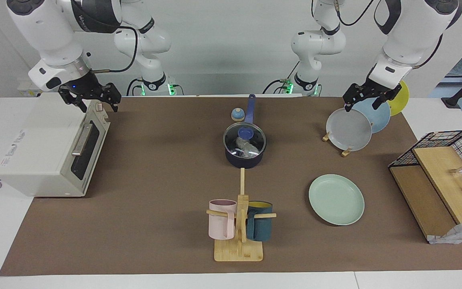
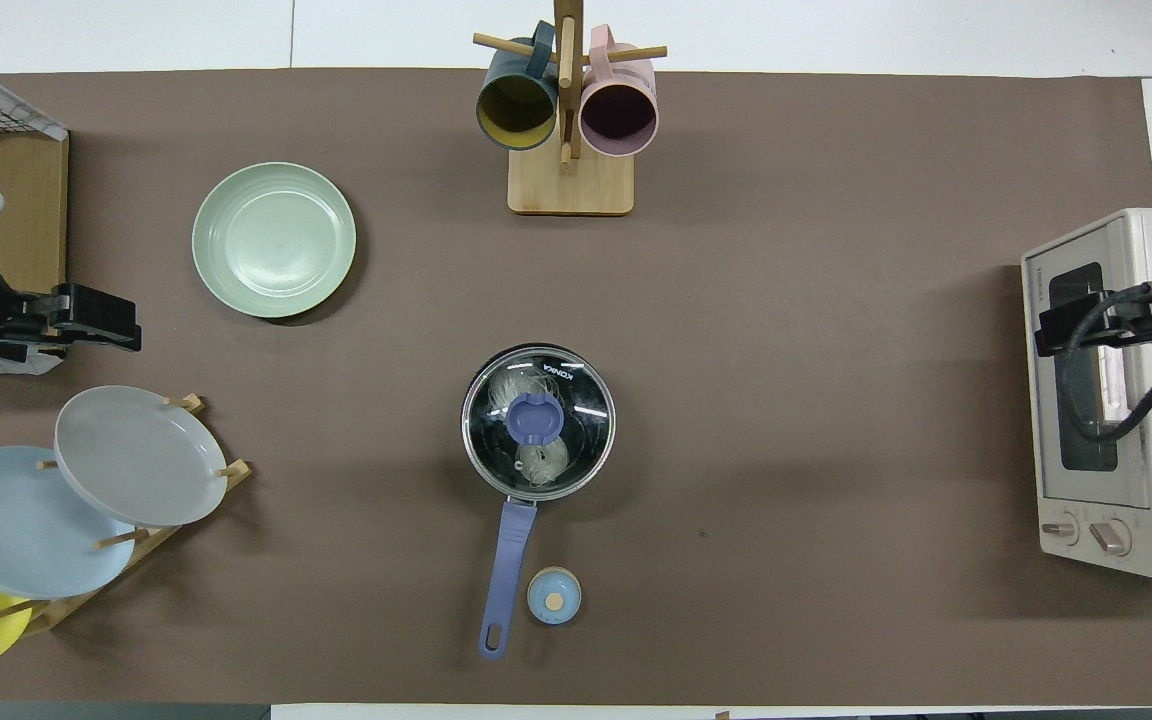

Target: Transfer vermicelli from pot to plate

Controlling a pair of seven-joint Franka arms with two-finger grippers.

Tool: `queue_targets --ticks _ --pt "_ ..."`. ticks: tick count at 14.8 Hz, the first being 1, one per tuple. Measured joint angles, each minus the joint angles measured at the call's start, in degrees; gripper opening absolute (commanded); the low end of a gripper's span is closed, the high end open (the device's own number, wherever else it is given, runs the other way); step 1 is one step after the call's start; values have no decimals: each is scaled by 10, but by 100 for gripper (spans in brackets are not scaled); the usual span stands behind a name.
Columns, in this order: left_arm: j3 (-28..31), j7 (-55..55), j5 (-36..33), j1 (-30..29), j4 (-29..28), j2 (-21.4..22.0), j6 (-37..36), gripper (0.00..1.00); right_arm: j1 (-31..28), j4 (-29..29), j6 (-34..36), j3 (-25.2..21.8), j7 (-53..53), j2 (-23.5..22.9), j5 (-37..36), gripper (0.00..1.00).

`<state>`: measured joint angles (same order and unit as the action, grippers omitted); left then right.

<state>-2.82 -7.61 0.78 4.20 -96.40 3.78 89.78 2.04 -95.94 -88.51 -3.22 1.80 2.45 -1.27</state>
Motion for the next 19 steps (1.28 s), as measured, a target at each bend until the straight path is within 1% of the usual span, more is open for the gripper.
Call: queue_targets --ticks 9,12,15,17,19 --pt "0 0 0 0 0 0 0 100 1 1 1 3 0 2 1 100" --pt "0 0 0 0 0 0 0 100 5 1 0 14 0 3 7 100" --pt "0 0 0 0 0 0 0 100 6 1 -1 50 -4 2 27 100" --pt "0 0 0 0 0 0 0 100 6 3 -7 93 -52 -2 32 100" --pt "0 0 0 0 0 0 0 100 8 31 -12 146 -116 -24 34 100"
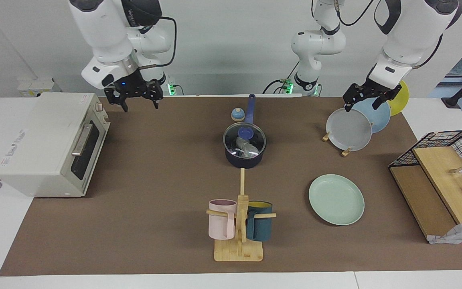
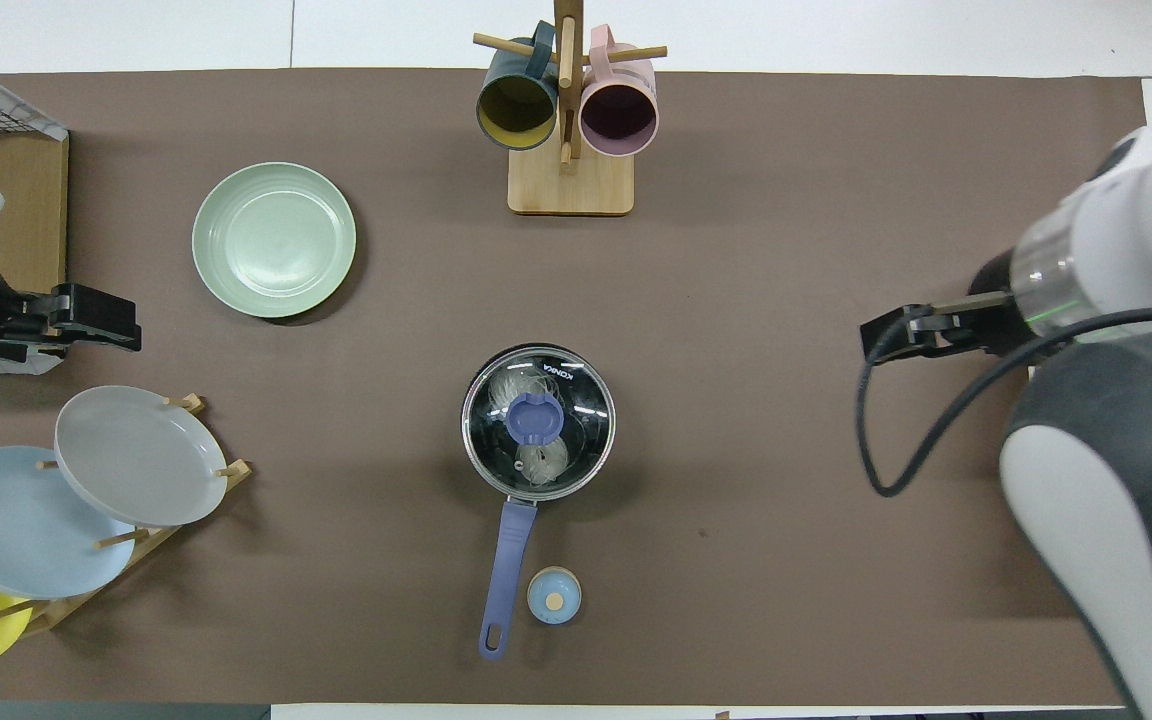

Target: Transfer vermicelli from pot to plate

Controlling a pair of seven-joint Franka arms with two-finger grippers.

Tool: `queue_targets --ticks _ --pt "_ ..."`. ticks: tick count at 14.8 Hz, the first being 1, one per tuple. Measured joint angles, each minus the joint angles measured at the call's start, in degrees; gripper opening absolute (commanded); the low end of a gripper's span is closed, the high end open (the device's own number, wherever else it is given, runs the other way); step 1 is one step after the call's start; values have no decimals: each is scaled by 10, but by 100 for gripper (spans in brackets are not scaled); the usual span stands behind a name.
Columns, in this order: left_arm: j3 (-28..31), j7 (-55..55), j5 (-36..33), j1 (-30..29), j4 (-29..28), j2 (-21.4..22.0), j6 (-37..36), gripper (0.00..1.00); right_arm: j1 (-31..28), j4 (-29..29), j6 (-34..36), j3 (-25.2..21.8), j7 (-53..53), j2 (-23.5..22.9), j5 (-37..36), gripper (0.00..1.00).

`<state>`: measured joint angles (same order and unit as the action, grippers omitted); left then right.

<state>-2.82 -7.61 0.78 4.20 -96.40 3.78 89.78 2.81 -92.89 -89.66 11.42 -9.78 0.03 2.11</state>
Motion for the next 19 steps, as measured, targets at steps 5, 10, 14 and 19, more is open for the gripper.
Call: queue_targets --ticks 5,10,14,19 --pt "0 0 0 0 0 0 0 100 47 91 -17 90 -153 -112 -14 100" --pt "0 0 0 0 0 0 0 100 180 124 -99 93 -303 -209 -68 100" --pt "0 0 0 0 0 0 0 100 209 124 -104 93 -313 -243 -100 100" --pt "0 0 0 0 0 0 0 100 208 88 -153 92 -313 -245 -100 100"
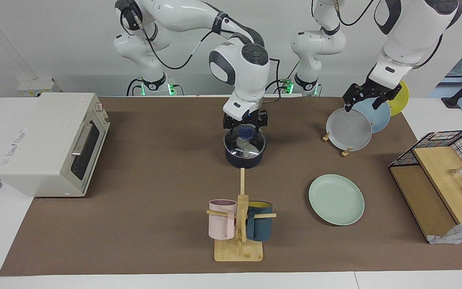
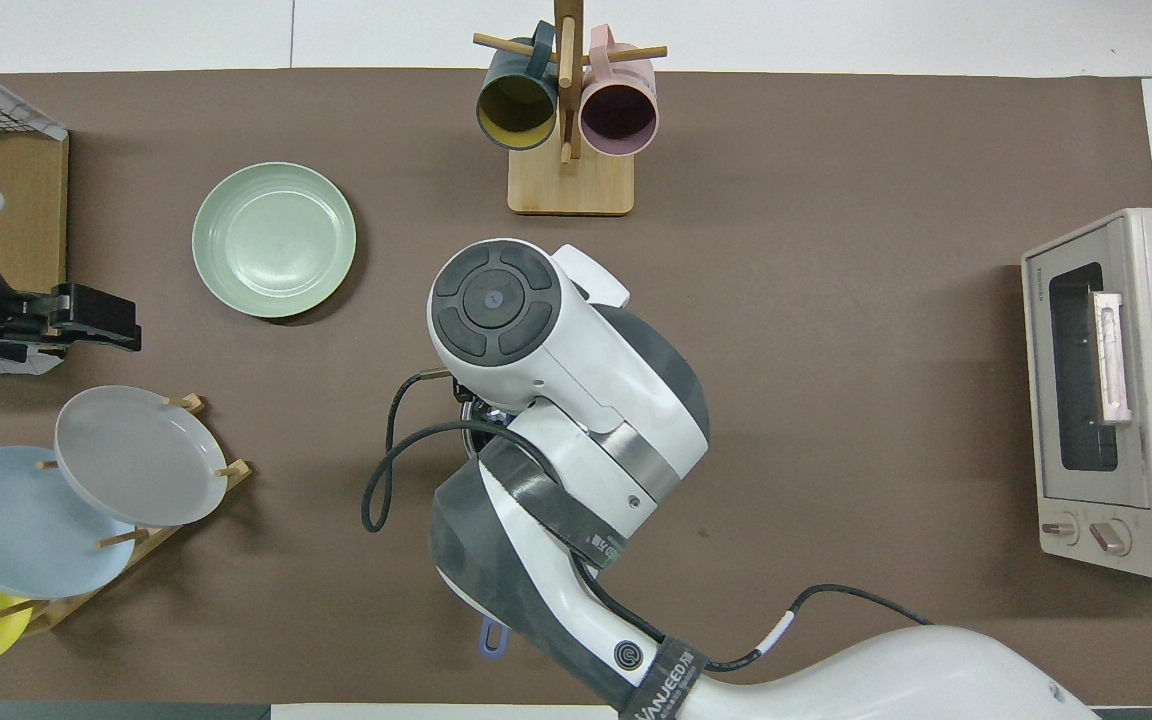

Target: Transfer vermicelli from pot to plate

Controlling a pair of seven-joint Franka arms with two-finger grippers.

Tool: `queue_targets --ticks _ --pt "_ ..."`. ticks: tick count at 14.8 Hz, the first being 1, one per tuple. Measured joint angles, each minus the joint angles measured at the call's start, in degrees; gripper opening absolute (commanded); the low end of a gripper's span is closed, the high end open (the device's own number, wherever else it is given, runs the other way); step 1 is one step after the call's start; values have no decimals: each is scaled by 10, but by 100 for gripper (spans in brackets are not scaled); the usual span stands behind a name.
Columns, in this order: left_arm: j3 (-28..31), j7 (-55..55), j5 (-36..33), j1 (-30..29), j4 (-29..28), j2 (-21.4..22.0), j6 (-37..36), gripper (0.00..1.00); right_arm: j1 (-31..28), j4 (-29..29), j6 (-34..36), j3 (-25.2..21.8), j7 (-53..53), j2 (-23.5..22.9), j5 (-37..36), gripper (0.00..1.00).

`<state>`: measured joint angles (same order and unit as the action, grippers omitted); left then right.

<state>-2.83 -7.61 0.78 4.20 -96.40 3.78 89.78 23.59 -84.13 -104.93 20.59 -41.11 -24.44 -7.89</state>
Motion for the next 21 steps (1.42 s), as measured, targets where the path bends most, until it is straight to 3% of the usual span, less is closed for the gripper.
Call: queue_targets --ticks 6,15,17,21 --pt "0 0 0 0 0 0 0 100 0 -81 -57 0 0 24 0 100" --pt "0 0 0 0 0 0 0 100 1 -121 -98 1 0 42 0 100" --pt "0 0 0 0 0 0 0 100 1 -122 -100 1 0 42 0 94" --pt "0 0 0 0 0 0 0 100 1 -123 -100 1 0 43 0 92"
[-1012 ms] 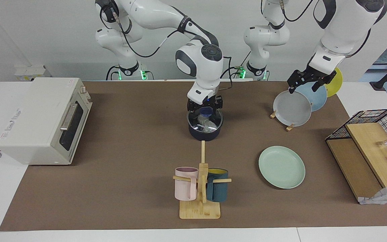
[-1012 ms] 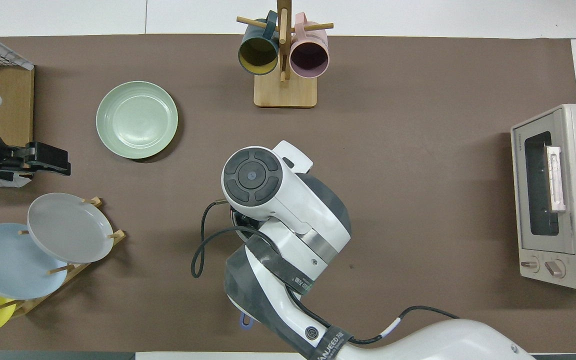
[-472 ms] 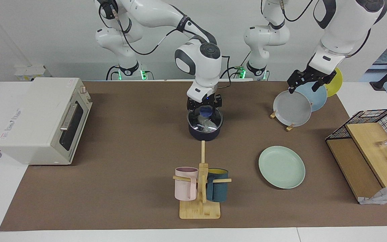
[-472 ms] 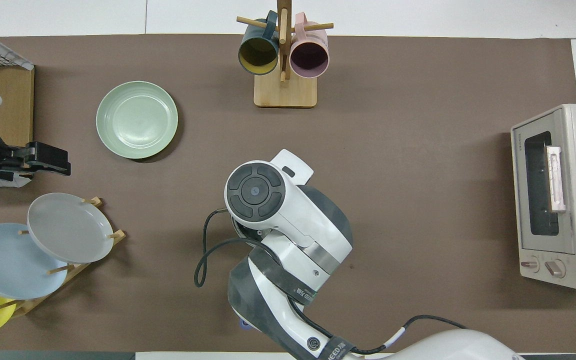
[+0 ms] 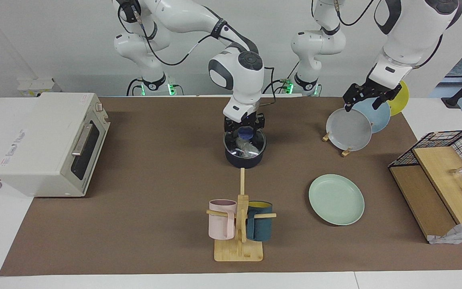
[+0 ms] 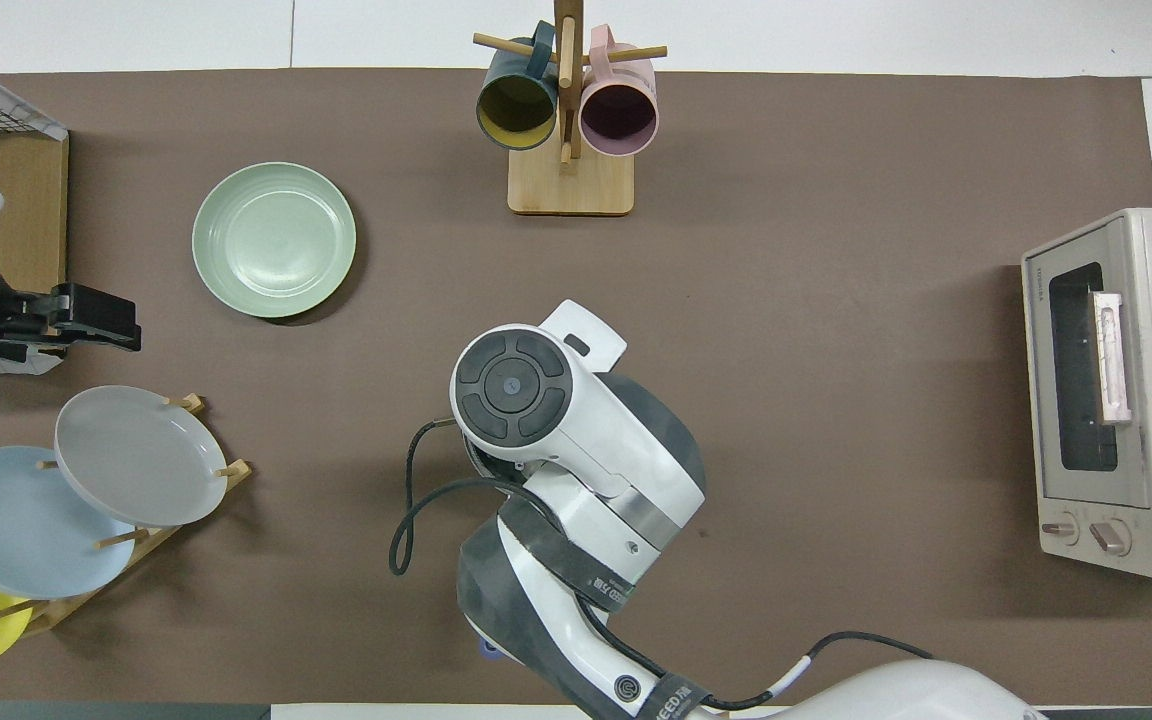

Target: Transfer vermicelli from pot to plate

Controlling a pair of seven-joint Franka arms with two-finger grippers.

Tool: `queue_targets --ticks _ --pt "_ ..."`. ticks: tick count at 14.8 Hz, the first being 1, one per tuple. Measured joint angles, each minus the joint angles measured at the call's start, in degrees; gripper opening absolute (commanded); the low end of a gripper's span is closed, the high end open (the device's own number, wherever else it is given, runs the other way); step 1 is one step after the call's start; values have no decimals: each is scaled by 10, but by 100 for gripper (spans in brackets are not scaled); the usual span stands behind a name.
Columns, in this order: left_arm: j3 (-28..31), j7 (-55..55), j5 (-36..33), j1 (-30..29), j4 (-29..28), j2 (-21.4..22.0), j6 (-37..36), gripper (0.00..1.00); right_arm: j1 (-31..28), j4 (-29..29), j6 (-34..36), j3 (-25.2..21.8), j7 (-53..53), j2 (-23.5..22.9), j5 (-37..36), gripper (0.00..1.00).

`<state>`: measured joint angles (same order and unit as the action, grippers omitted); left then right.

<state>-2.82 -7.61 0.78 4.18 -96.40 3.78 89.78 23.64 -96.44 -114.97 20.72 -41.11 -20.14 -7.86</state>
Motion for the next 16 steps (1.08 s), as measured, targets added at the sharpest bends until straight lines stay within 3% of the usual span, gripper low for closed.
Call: queue_targets --ticks 5,12,16 --pt "0 0 0 -1 0 0 0 100 0 -1 -1 2 0 0 0 69" --pt "0 0 0 -1 0 0 0 100 0 4 0 3 0 2 0 68" --pt "0 0 0 -1 0 0 2 100 -24 37 41 0 47 6 0 68"
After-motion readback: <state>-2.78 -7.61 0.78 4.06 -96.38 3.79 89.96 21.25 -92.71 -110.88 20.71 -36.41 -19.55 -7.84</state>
